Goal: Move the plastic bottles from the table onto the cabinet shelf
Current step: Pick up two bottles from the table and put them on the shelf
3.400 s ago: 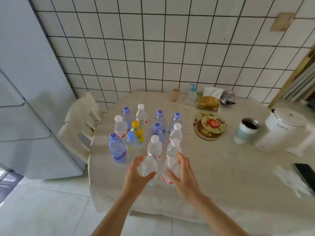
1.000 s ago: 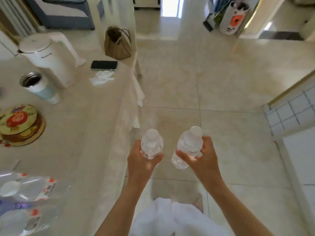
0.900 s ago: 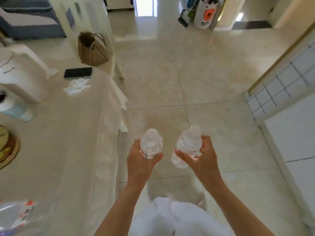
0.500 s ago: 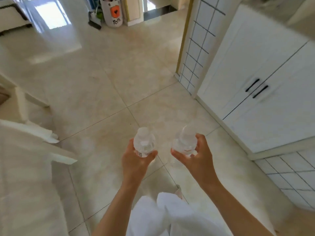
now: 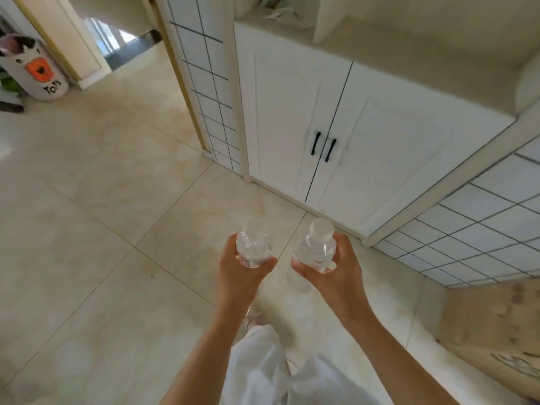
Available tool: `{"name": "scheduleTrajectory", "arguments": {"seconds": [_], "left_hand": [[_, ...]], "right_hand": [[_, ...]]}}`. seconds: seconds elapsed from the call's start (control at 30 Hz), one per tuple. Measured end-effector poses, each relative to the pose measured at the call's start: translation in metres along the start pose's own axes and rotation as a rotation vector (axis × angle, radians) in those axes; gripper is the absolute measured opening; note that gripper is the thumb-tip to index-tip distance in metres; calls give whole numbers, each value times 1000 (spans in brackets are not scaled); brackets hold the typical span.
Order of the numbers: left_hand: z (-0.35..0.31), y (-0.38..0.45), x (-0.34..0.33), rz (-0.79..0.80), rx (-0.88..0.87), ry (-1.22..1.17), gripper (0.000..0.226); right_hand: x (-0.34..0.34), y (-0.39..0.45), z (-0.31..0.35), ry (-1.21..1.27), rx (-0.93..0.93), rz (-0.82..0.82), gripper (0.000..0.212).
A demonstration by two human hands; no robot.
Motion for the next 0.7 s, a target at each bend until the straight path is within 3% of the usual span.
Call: {"name": "scheduleTrajectory", "arguments": {"seconds": [0.43, 0.7], "left_hand": [[-114, 194, -113, 257, -195, 163, 58], [-190, 263, -179, 376, -292, 176, 51]], "right_hand": [[66, 169, 30, 121, -72, -316, 67], [115, 252, 62, 129, -74, -427, 66]]}}
Point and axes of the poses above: each hand's wrist, its own y-axis towards the middle knuckle, its own x-axis out of the back of the hand, z = x × y, the point moved 9 cm from there along y, towards the middle knuckle, and after that the axes turned 2 degrees about z, right-handed, at the moved point
